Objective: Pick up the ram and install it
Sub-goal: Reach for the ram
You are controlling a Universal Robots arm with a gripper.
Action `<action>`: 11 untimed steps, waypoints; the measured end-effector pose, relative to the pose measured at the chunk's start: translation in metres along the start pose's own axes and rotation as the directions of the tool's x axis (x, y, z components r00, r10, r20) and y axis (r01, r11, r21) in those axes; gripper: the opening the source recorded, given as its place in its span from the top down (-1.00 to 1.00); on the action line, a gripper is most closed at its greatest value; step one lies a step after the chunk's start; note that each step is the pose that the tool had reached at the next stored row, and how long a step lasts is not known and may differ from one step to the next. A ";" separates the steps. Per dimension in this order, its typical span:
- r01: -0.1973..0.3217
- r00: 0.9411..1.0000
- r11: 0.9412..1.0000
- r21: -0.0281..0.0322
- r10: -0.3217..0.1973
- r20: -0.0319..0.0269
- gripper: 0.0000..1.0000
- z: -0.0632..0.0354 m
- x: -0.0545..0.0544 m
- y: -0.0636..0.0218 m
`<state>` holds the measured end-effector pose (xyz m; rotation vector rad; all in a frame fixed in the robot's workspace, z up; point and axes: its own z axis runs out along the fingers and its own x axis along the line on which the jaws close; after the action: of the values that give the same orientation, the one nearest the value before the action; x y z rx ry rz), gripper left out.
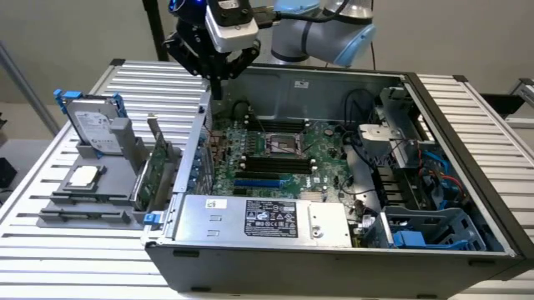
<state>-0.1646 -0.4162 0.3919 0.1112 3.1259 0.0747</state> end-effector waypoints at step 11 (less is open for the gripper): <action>0.000 1.000 1.000 0.000 0.000 -0.001 1.00 0.0012 0.048 -0.0164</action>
<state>-0.2132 -0.4290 0.3893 0.1112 3.1268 0.0746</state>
